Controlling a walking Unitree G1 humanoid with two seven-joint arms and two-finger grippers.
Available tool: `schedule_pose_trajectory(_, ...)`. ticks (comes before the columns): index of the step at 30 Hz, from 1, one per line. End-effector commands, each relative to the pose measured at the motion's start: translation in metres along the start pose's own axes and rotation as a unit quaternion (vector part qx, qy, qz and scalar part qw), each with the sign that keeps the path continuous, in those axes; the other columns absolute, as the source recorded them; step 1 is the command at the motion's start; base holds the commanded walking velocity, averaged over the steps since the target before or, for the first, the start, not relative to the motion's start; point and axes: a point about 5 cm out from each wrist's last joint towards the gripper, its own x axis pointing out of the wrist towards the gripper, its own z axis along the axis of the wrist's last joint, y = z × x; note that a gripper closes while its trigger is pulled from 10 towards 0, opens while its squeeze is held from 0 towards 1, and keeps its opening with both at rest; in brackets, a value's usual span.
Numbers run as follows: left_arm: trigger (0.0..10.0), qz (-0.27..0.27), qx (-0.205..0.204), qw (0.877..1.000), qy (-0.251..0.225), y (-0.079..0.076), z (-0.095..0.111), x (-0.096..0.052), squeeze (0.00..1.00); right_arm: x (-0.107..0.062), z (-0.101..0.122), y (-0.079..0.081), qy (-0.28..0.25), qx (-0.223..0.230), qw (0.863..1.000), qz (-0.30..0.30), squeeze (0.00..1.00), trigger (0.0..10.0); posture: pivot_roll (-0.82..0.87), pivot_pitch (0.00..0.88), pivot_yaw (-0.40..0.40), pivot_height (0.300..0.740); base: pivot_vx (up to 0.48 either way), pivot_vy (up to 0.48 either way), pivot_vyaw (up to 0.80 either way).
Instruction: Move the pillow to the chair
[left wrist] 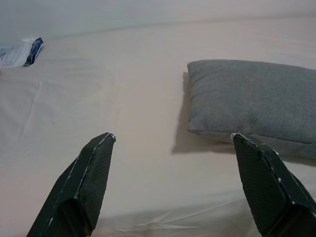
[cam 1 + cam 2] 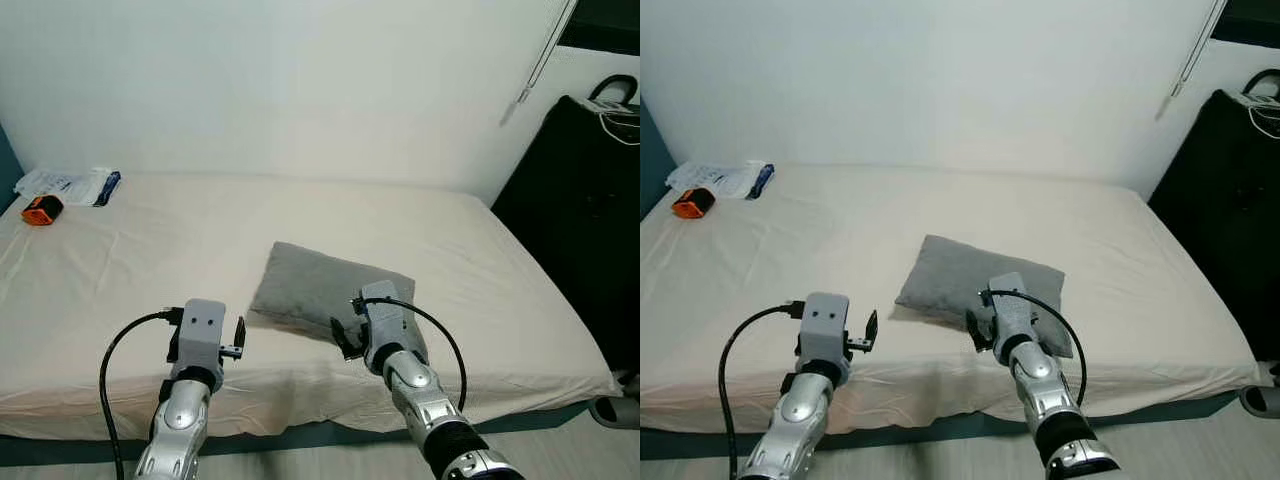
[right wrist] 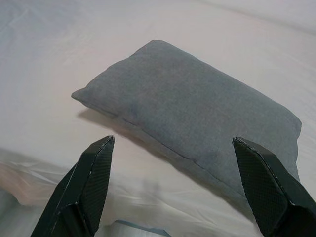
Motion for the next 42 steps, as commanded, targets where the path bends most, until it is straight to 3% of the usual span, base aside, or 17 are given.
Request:
schedule_pose_trajectory(1, 10.0, -0.005, -0.007, 1.000, 0.006, -0.0032, -0.0013, -0.0012, 0.00, -0.0003, -0.0019, -0.0037, 0.006, 0.008, 1.000, -0.009, 0.00, 10.0, 0.07, 0.000, -0.120, 0.708, 0.000, 0.000, 0.00)
schedule_pose_trajectory(9, 10.0, -0.012, -0.019, 1.000, -0.004, -0.0039, 0.0009, -0.0022, 0.00, 0.0001, -0.0002, -0.0049, 0.003, 0.005, 1.000, -0.011, 0.00, 10.0, 0.07, 0.000, -0.122, 0.708, 0.061, 0.000, 0.00)
schedule_pose_trajectory(27, 10.0, -0.010, -0.031, 0.999, -0.005, -0.0040, 0.0023, -0.0013, 0.00, 0.0002, 0.0011, -0.0085, 0.002, 0.005, 1.000, -0.017, 0.00, 10.0, 0.06, 0.000, -0.126, 0.708, 0.367, 0.000, 0.00)
schedule_pose_trajectory(42, 10.0, 0.014, -0.042, 0.999, -0.005, 0.0015, 0.0015, -0.0016, 0.00, 0.0006, 0.0023, -0.0102, 0.002, 0.003, 1.000, -0.014, 0.00, 10.0, 0.06, 0.000, -0.136, 0.708, 0.000, 0.000, 0.00)
